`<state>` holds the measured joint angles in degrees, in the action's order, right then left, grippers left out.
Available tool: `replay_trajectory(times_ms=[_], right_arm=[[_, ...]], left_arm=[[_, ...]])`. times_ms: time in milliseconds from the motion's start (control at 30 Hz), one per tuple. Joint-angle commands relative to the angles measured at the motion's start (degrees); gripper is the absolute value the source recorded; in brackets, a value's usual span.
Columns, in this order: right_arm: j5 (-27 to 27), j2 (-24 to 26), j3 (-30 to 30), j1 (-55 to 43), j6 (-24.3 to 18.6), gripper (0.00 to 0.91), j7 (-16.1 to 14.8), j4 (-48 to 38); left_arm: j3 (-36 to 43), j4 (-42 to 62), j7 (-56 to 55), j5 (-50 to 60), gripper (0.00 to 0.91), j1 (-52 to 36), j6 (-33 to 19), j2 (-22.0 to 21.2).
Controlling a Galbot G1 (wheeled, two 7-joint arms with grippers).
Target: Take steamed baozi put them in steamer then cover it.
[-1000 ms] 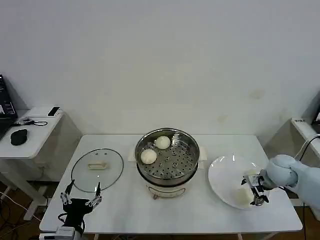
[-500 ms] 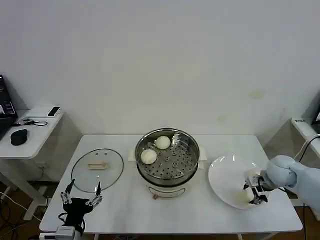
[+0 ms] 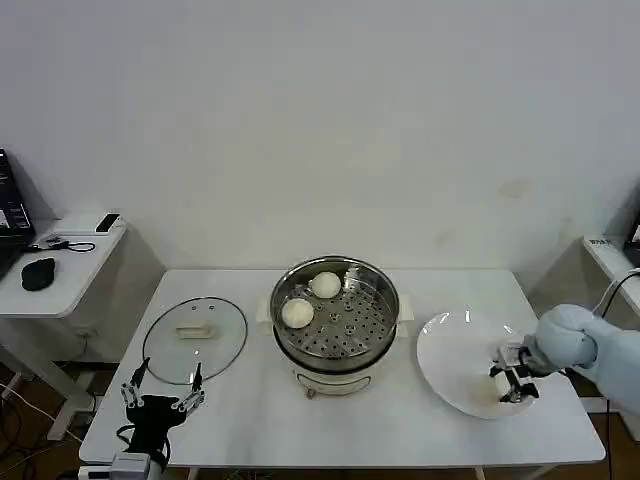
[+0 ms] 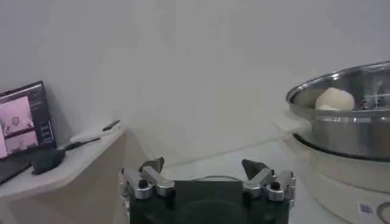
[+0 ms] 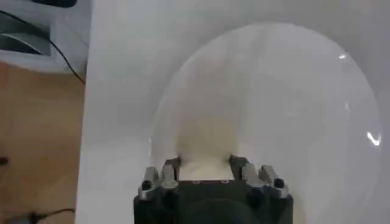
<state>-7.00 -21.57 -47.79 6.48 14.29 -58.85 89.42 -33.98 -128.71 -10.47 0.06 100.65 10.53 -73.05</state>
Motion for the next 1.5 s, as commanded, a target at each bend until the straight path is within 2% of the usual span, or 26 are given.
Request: replay_trajectory(times_ms=[33,100,233,333,433,600,700,833,1000,1133,1433,1500], right_arm=[[1.89,-0.21,6.76,-3.35,-1.20,0.564,-3.17,-1.05],[2.83,-0.63,9.63,-4.50,-1.37,0.564,-3.52,-1.51],[4.45,-1.74,9.65,-10.35,-1.69,0.564,-4.30,-2.55],[6.07,-3.17,6.36,-18.02,-1.80,0.564,-4.48,-3.46],[8.41,-5.30,0.25,-25.52,-1.66,0.564,-4.08,-4.21],[11.66,-12.76,-8.69,-37.11,-0.70,0.564,-3.24,-5.47],[12.89,-18.92,-11.18,-40.34,-0.43,0.564,-2.70,-7.31],[14.54,-26.51,-13.06,-42.42,0.03,0.564,-2.05,-9.11],[16.20,-33.36,-16.07,-42.50,0.06,0.574,-1.30,-8.73],[15.80,-38.20,-16.85,-39.99,-2.73,0.564,-1.72,-8.05],[15.68,-39.38,-21.53,-36.71,-5.15,0.574,-2.44,-2.41],[14.29,-39.41,-22.01,-36.11,-6.30,0.574,-2.58,-2.36]], left_arm=[[-0.06,-0.11,0.03,-0.08,0.907,0.01,-0.03,0.09],[-0.16,-0.17,0.05,-0.13,0.907,0.15,-0.13,0.25],[-0.26,-0.22,0.05,-0.18,0.907,0.19,-0.24,0.49],[-0.20,-0.28,0.05,-0.18,0.907,-0.06,-0.25,0.53],[-0.11,-0.26,0.05,-0.15,0.907,-0.33,-0.29,0.56],[-0.08,-0.63,0.04,-0.12,0.907,-0.73,-0.27,0.49],[-0.17,-0.57,0.07,-0.14,0.907,-0.91,-0.26,0.54],[-0.61,-0.51,0.07,-0.31,0.907,-0.76,-0.31,0.45],[-1.29,-0.85,0.11,-0.68,0.907,-0.39,-0.28,0.75],[-1.35,-1.02,0.09,-0.76,0.907,-0.17,-0.21,0.62],[-2.01,-2.13,0.29,-2.08,0.907,1.18,0.10,0.74],[-2.05,-2.16,0.27,-1.98,0.907,1.49,0.05,0.73]])
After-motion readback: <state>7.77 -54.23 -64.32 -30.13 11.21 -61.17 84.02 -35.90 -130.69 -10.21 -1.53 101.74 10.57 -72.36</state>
